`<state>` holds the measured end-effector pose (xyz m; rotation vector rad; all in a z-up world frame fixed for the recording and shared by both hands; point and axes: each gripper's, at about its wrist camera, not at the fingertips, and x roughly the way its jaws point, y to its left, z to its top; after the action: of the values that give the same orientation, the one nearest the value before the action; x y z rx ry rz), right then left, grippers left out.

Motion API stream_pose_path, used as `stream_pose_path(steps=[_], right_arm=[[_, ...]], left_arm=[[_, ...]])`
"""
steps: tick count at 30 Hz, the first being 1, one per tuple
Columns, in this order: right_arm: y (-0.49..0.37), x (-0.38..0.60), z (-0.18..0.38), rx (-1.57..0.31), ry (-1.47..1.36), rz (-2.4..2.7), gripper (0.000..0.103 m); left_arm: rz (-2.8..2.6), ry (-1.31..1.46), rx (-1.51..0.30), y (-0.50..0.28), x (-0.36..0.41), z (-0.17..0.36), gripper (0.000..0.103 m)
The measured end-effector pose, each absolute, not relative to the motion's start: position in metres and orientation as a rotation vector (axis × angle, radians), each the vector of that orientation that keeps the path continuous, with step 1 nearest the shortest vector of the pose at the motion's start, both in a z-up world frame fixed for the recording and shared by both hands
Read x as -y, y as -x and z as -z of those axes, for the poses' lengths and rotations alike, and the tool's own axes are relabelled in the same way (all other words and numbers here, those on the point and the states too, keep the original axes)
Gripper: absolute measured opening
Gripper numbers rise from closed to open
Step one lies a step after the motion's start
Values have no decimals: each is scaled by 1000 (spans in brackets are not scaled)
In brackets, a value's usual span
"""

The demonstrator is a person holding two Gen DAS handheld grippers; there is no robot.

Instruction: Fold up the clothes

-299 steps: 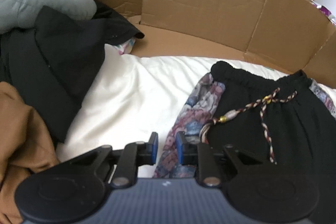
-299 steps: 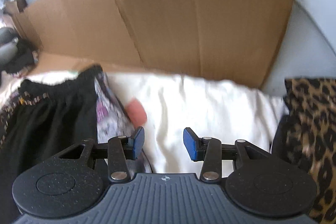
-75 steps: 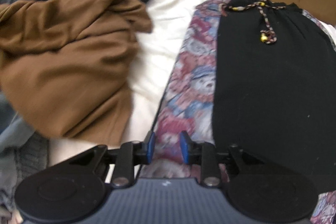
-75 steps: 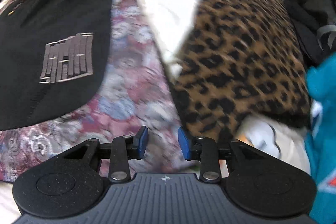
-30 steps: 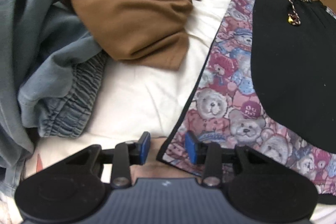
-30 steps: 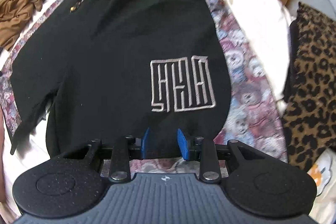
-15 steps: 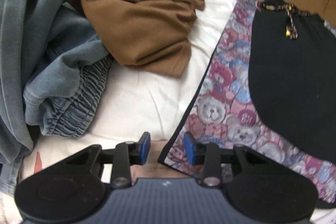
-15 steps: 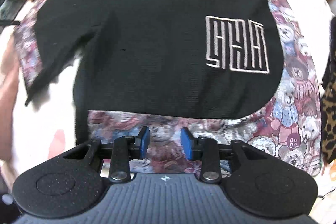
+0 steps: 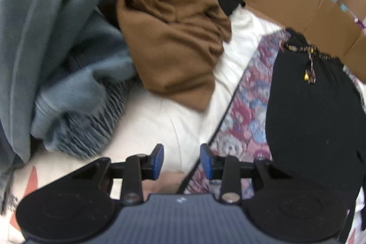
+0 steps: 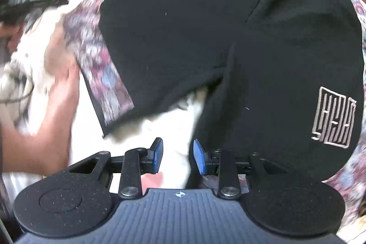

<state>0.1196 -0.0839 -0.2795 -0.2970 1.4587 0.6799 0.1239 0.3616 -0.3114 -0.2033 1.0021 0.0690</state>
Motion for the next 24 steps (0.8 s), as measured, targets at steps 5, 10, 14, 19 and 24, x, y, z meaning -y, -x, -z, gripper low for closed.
stream_pose_path(steps=[5,10,14,19,24], right_arm=[[-110,67,276,-1382,203,-575,37],[-105,62,278,-1337,89,-427,37],[-94,59,289,-1340,-23,-330,37],[-81,48,300,-1360,-137,-284,37],[-64,43,312,-1393,-200,-247,37]], left_arm=[[-32,174,-948,-142,-389,283,37],[32,164,-960,-149,-401,270,37],[46,229,-999,-144,-404,279,37],[74,270,-1064,-132,-395,307,37],[107,307,-1102,-113,-386,324,39]])
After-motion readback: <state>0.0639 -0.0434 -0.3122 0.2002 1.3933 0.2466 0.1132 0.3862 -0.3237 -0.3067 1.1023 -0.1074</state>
